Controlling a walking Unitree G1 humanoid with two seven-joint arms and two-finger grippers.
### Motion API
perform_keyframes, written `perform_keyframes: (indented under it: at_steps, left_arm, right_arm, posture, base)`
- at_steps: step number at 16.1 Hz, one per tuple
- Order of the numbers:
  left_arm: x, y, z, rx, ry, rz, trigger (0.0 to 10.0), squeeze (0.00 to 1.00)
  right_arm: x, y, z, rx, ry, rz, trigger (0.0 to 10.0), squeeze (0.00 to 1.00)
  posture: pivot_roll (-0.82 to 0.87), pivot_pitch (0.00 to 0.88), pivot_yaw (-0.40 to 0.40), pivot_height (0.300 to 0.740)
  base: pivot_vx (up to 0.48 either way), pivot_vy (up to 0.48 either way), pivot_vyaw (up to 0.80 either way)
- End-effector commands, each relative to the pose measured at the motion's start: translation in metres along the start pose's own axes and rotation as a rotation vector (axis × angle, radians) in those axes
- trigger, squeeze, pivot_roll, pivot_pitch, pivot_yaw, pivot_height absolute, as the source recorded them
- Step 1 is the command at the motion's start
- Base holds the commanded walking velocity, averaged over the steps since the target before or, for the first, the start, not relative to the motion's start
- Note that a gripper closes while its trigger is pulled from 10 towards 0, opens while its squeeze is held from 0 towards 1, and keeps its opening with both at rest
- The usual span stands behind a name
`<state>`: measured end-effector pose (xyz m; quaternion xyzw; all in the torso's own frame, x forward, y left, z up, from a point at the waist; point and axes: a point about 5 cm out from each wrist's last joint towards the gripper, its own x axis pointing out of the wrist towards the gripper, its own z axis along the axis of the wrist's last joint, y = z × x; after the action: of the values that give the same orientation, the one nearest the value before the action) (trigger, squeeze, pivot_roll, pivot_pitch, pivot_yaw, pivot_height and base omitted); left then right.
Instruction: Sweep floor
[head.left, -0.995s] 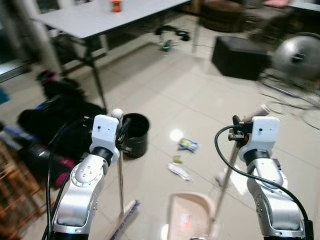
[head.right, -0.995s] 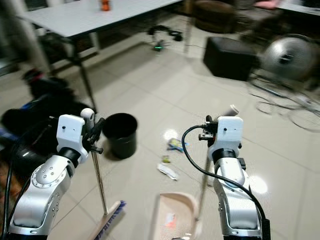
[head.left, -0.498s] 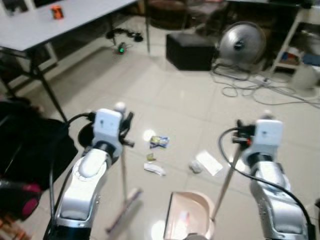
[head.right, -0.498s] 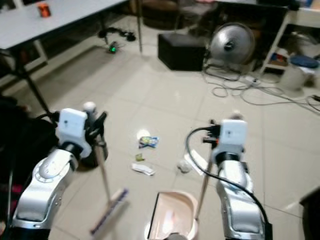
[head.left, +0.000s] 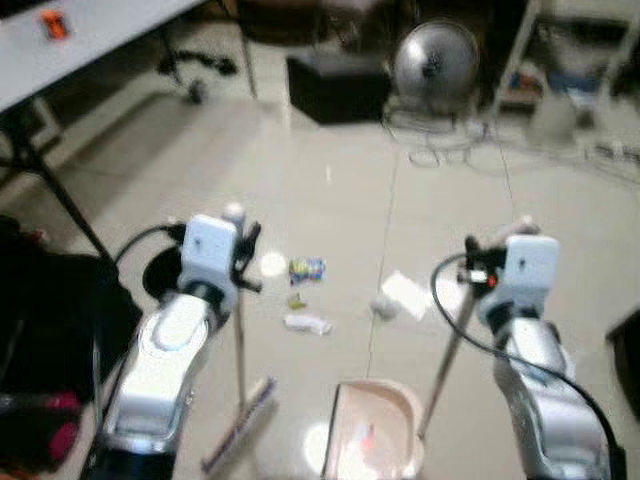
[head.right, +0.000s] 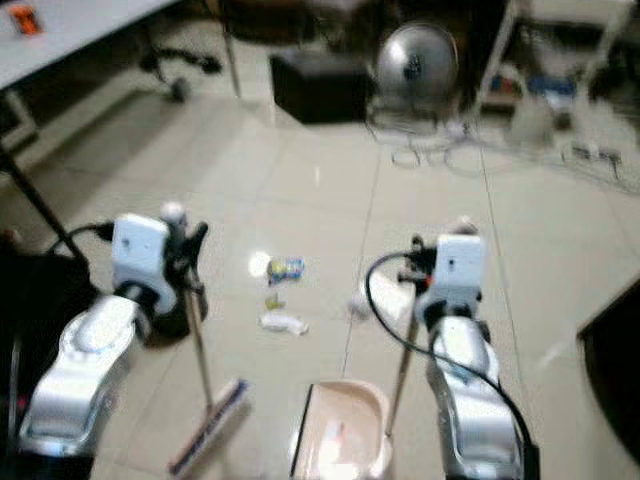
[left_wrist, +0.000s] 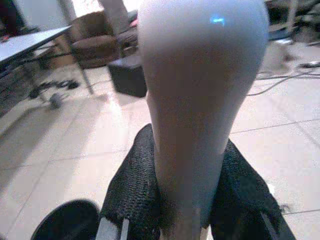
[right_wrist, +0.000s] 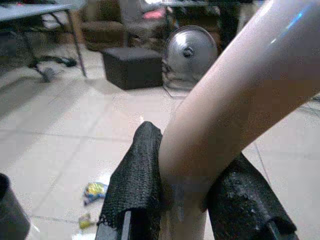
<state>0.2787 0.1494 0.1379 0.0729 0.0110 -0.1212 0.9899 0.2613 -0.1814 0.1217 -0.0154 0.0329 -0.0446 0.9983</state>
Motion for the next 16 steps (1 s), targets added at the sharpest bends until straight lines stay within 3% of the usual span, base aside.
perform_keyframes:
  at_steps: [1, 4, 7, 10, 14, 16]
  left_arm:
    - [0.001, 0.004, 0.009, 0.020, -0.040, 0.000, 10.0, 0.00]
    - [0.002, 0.003, 0.009, 0.022, -0.040, -0.006, 10.0, 0.00]
    - [0.003, 0.001, 0.013, 0.097, -0.057, -0.017, 10.0, 0.00]
    - [0.003, 0.000, 0.013, 0.030, -0.055, 0.000, 10.0, 0.00]
    - [0.006, -0.005, 0.016, 0.037, -0.071, -0.010, 10.0, 0.00]
    - [0.008, -0.005, 0.020, 0.038, -0.104, 0.002, 10.0, 0.00]
  right_arm:
    - [0.002, 0.001, 0.011, -0.007, -0.047, 0.002, 10.0, 0.00]
    - [0.002, 0.001, 0.011, -0.012, -0.046, 0.002, 10.0, 0.00]
    - [0.002, 0.000, 0.011, -0.021, -0.052, -0.008, 10.0, 0.00]
    - [0.003, -0.004, 0.012, -0.067, -0.057, -0.038, 10.0, 0.00]
    - [0.005, -0.011, 0.015, -0.097, -0.063, -0.050, 10.0, 0.00]
    - [0.005, -0.012, 0.015, -0.061, -0.066, -0.066, 10.0, 0.00]
  posture:
    - [0.02, 0.032, 0.039, 0.740]
    - [0.01, 0.034, 0.042, 0.740]
    - [0.01, 0.034, 0.045, 0.740]
    - [0.01, 0.034, 0.045, 0.740]
    - [0.01, 0.034, 0.047, 0.740]
    - [0.00, 0.031, 0.047, 0.740]
  base:
    - [0.000, 0.405, 0.00]
    - [0.000, 0.403, 0.00]
    - [0.000, -0.160, 0.00]
    - [0.000, -0.290, 0.00]
    - [0.000, 0.000, 0.00]
    - [0.000, 0.000, 0.00]
